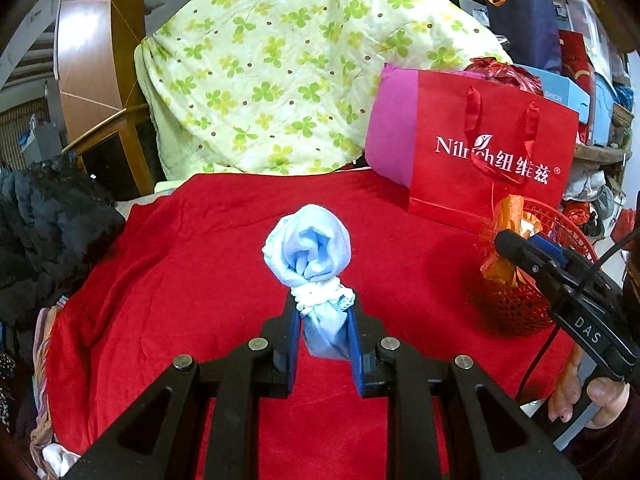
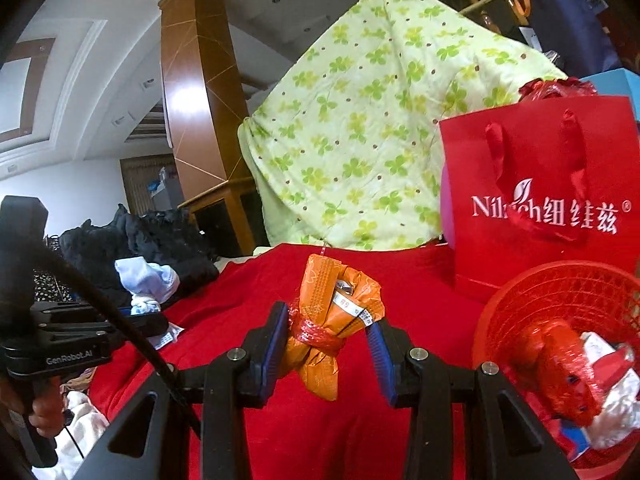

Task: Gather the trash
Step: 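Lift the orange wrapper and tissue and carry them toward the basket, then carry the orange wrapper and blue-white tissue over the red mesh basket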

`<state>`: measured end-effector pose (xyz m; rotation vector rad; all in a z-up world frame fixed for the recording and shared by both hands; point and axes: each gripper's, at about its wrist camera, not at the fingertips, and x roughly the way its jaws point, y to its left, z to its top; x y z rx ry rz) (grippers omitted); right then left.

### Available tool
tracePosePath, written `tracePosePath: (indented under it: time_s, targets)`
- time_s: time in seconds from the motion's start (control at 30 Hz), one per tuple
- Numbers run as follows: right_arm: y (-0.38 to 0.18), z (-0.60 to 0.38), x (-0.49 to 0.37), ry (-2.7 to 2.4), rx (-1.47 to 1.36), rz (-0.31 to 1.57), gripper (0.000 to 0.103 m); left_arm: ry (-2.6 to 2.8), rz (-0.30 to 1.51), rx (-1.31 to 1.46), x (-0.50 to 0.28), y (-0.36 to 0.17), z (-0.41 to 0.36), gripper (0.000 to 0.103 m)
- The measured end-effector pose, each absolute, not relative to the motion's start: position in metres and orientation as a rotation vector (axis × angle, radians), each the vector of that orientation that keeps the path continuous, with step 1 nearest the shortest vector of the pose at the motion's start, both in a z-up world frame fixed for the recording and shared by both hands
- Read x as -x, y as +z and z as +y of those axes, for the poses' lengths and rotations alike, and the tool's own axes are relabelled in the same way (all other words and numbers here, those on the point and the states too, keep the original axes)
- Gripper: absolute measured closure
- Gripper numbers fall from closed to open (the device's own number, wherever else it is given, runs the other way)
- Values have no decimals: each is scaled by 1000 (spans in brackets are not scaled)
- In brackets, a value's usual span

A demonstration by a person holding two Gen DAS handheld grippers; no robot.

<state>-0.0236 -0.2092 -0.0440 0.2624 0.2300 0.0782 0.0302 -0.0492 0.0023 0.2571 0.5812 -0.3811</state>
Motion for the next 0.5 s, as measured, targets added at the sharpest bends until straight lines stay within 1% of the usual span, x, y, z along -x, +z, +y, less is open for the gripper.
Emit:
tracePosePath:
  time_s: [0.5]
  targets:
    - [-41, -236, 42, 56, -278, 197, 61, -386, 563, -296, -19, -3, -83, 80]
